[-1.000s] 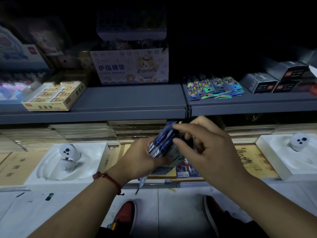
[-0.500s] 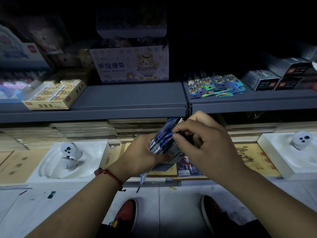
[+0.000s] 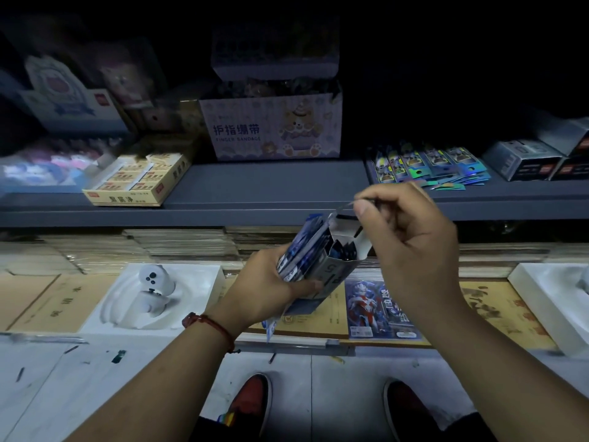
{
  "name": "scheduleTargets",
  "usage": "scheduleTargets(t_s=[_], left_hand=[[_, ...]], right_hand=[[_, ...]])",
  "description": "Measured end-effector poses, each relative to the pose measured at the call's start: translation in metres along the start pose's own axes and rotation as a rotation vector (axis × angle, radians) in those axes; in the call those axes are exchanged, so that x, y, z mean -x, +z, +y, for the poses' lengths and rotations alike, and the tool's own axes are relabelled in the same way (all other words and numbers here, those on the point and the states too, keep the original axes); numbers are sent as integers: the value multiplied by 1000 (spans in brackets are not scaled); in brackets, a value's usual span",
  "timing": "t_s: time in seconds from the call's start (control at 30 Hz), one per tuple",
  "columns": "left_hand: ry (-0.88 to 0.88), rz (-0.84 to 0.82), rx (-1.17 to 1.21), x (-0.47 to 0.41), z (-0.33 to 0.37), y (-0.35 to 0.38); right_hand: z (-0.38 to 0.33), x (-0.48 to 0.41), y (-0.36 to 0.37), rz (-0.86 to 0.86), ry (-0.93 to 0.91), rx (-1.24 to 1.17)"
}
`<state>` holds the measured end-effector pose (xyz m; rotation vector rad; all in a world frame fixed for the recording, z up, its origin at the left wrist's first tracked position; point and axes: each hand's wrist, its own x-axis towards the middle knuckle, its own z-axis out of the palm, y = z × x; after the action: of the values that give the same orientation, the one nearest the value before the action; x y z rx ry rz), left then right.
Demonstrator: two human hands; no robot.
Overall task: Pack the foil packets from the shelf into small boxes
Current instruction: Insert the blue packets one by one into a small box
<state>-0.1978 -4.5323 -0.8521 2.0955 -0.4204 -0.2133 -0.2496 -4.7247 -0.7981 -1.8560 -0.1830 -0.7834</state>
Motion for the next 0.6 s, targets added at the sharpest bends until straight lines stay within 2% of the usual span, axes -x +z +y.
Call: scheduleTargets(t_s=[0.1,0.2,0.43,0.6], left_hand=[[9,10,-24,-1,0,-2],[34,26,-50,0,3,-1],[112,22,-145,0,4,4],[83,46,-133,-1,1,1]], right_hand=[[-2,1,9,-11,167,-144],[0,5,17,-38,308,-95],[5,11,25,-112,300,25],[7,11,17,-13,247,-81]])
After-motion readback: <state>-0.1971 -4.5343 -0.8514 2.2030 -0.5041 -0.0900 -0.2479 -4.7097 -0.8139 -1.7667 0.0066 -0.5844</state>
